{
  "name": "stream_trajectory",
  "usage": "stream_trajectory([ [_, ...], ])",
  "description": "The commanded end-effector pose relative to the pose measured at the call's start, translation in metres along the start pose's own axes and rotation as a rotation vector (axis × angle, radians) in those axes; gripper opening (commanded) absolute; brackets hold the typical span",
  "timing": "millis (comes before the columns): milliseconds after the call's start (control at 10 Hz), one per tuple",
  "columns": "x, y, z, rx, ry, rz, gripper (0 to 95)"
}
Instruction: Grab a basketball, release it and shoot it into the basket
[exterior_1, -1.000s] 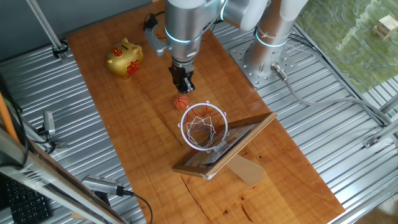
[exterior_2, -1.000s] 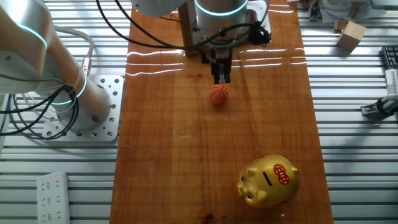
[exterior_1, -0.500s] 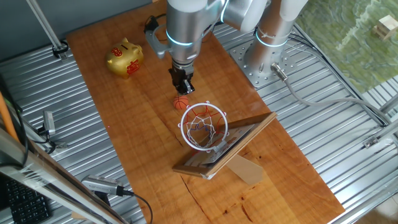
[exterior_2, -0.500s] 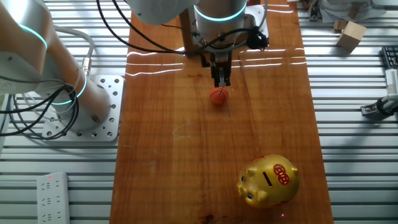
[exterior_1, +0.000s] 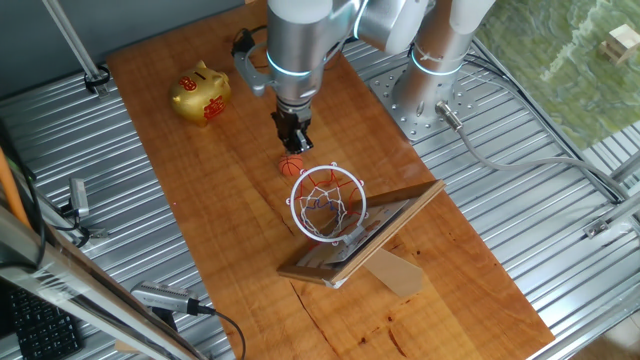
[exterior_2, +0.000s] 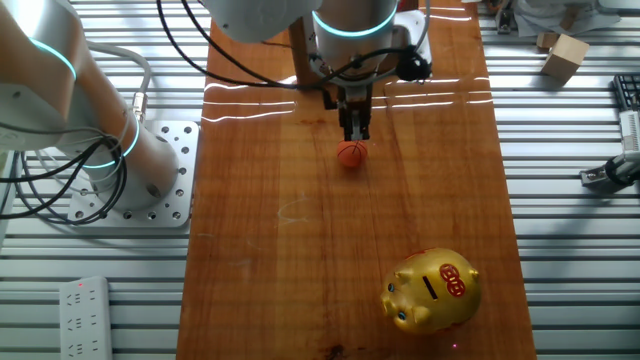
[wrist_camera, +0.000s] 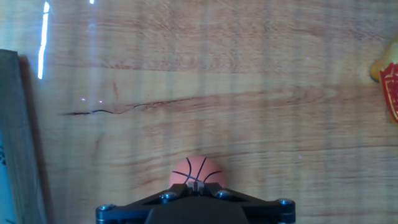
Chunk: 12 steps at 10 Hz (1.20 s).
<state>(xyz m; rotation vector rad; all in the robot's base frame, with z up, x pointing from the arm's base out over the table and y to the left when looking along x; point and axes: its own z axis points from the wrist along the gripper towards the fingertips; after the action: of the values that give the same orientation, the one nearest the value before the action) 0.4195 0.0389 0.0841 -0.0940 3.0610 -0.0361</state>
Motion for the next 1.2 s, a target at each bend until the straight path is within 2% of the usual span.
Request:
stream_trajectory([
  [100, -0.0007, -0.0005, 0.001, 0.001, 0.002, 0.001, 0.0],
  [300, -0.0007, -0.0006, 0.0021, -0.003, 0.007, 0.0, 0.0],
  [400, -0.0007, -0.0006, 0.0021, -0.003, 0.004, -0.03, 57.0],
  [500, -0.0007, -0.0006, 0.0021, -0.006, -0.003, -0.048, 95.0],
  [800, -0.0008, -0.0006, 0.0027, -0.005, -0.016, -0.05, 95.0],
  [1100, -0.0007, -0.0013, 0.0092, -0.006, -0.021, -0.044, 95.0],
  [1200, -0.0007, -0.0014, 0.0107, -0.006, -0.023, -0.045, 76.0],
])
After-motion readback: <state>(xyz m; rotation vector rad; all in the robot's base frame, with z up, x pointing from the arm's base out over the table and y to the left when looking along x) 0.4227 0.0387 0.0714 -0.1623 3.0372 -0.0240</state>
